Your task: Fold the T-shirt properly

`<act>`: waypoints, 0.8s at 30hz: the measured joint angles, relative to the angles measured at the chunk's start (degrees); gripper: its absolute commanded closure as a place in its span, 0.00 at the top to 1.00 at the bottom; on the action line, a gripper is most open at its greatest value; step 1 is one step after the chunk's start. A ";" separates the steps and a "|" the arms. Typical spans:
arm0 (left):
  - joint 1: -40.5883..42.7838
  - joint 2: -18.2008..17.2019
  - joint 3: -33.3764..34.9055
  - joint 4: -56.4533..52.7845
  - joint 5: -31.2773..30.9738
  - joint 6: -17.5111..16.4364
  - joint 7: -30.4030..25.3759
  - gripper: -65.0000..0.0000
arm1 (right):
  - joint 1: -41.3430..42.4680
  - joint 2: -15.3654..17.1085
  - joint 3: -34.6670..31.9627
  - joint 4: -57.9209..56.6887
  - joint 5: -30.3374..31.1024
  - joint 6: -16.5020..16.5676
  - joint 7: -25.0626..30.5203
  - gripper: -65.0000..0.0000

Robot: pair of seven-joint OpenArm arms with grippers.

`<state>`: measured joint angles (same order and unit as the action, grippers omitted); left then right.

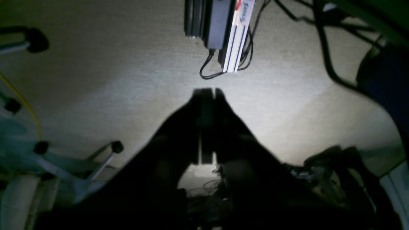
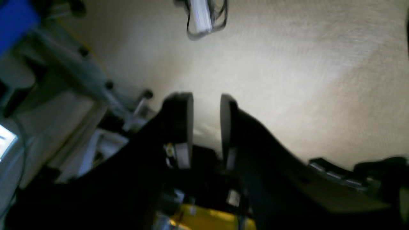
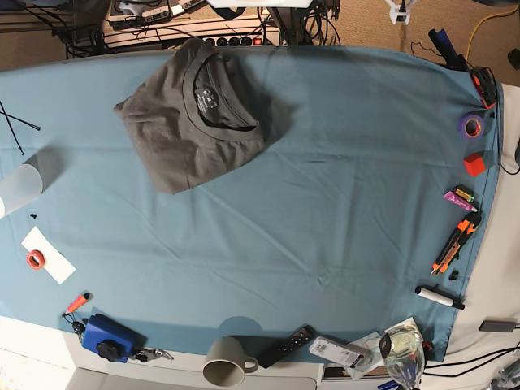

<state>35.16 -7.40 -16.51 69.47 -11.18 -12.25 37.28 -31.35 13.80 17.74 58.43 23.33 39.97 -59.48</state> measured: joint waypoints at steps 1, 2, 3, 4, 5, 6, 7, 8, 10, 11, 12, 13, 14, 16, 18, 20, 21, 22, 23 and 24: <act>-1.22 -0.04 -0.07 -2.89 0.09 0.00 -1.44 0.00 | 1.64 0.24 -2.32 -2.78 -2.34 -0.17 2.62 0.24; -2.43 -0.04 -0.09 -5.79 0.13 0.00 -3.67 0.00 | 3.21 0.46 -4.39 -5.31 -4.22 -0.26 5.46 0.24; -3.54 0.00 -0.04 -8.76 0.13 0.00 -6.49 0.00 | 4.68 0.55 -6.10 -7.50 -6.54 -0.22 8.72 0.24; -4.63 0.07 -0.02 -11.63 0.61 0.00 -9.40 0.00 | 6.16 0.57 -7.91 -9.44 -8.33 -0.46 11.54 0.24; -5.60 0.17 0.00 -14.40 1.25 -0.02 -12.79 0.00 | 7.56 0.63 -9.75 -11.23 -9.40 -0.55 14.29 0.24; -6.56 0.20 0.02 -17.16 1.70 -0.02 -16.33 0.00 | 8.90 0.61 -11.43 -12.79 -10.03 -0.50 17.22 0.24; -7.52 0.20 0.02 -19.71 2.34 -0.04 -19.32 0.00 | 10.23 0.50 -13.00 -14.19 -11.45 -0.42 20.04 0.24; -8.26 0.22 0.00 -22.14 2.78 0.00 -22.12 0.00 | 11.56 0.46 -14.67 -15.43 -13.09 -0.46 22.49 0.24; -9.97 0.35 -0.09 -26.71 3.85 0.20 -27.08 0.00 | 14.05 0.50 -17.64 -17.42 -16.33 -0.48 27.67 0.24; -10.80 0.59 -0.17 -28.79 5.05 0.50 -28.94 0.00 | 15.13 0.52 -19.10 -18.16 -17.29 -0.57 30.25 0.24; -11.56 1.05 -0.17 -30.51 6.25 0.72 -30.12 0.00 | 16.04 0.59 -20.52 -18.67 -17.75 -0.74 31.91 0.24; -12.37 1.53 -0.11 -32.11 7.82 1.11 -31.32 0.00 | 16.79 0.61 -21.90 -18.91 -17.99 -0.70 33.55 0.24; -13.07 2.12 -0.11 -33.31 8.72 1.07 -32.04 0.00 | 17.33 0.61 -23.17 -19.02 -17.99 -0.74 34.32 0.24; -14.19 3.17 -0.04 -34.67 9.35 0.81 -32.41 0.00 | 17.86 0.59 -25.62 -19.02 -18.84 -1.62 35.82 0.24; -14.62 3.78 -0.07 -34.62 10.54 0.66 -32.46 0.00 | 17.86 0.48 -27.32 -19.08 -20.35 -5.62 36.44 0.24; -14.86 4.11 -0.07 -34.18 10.95 0.87 -32.46 0.00 | 17.84 0.63 -28.39 -19.10 -21.88 -7.56 36.39 0.24; -14.84 4.22 -0.09 -33.75 11.17 0.85 -32.48 0.00 | 17.84 0.63 -28.61 -19.12 -22.03 -8.68 36.41 0.24; -14.82 4.33 -0.09 -33.35 11.17 0.87 -32.46 0.00 | 17.86 0.61 -28.79 -19.12 -22.25 -9.14 36.41 0.24; -14.82 4.48 -0.09 -33.03 11.19 0.85 -32.46 0.00 | 17.88 0.63 -28.79 -19.12 -22.91 -9.11 36.44 0.24; -14.84 4.63 -0.07 -32.70 11.19 0.85 -32.46 0.00 | 17.88 0.61 -28.79 -19.12 -22.93 -9.33 36.59 0.24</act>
<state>20.32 -2.76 -16.58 36.77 0.01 -11.40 4.82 -13.47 14.41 -11.05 39.31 0.40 30.63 -22.90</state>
